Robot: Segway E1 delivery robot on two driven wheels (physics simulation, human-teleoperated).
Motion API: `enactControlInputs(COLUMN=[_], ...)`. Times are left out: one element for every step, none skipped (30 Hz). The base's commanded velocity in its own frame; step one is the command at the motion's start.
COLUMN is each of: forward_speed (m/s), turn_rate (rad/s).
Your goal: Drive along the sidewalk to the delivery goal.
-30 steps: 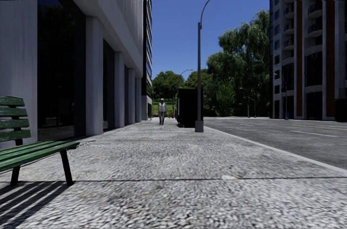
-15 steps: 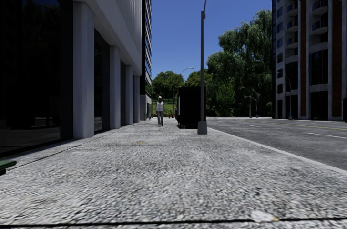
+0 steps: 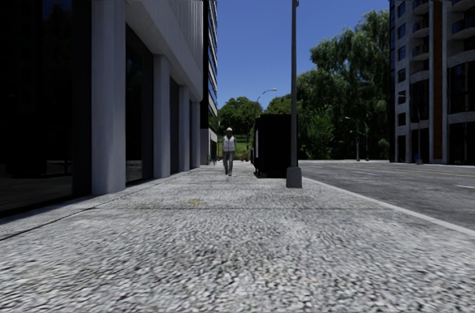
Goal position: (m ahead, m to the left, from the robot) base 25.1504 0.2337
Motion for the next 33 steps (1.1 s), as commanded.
enactControlInputs(forward_speed=[1.75, 1.75, 1.75, 1.75, 1.75, 1.75, 1.75, 1.75, 1.75, 1.75, 1.75, 1.75, 1.75, 1.75, 1.75, 1.75, 1.75, 1.75, 1.75, 1.75, 1.75, 1.75, 1.75, 1.75, 1.75, 1.75, 1.75, 1.75, 1.75, 1.75, 1.75, 1.75, 1.75], turn_rate=[0.3, 0.3, 0.3, 0.3, 0.3, 0.3, 0.31, 0.36, 0.45, 0.47, 0.52, 0.58, 0.59, 0.59, 0.59, 0.59, 0.59, 0.59, 0.59, 0.59, 0.59, 0.59, 0.59, 0.59, 0.59, 0.58, 0.58, 0.58, 0.58, 0.56, 0.37, 0.26, 0.26])
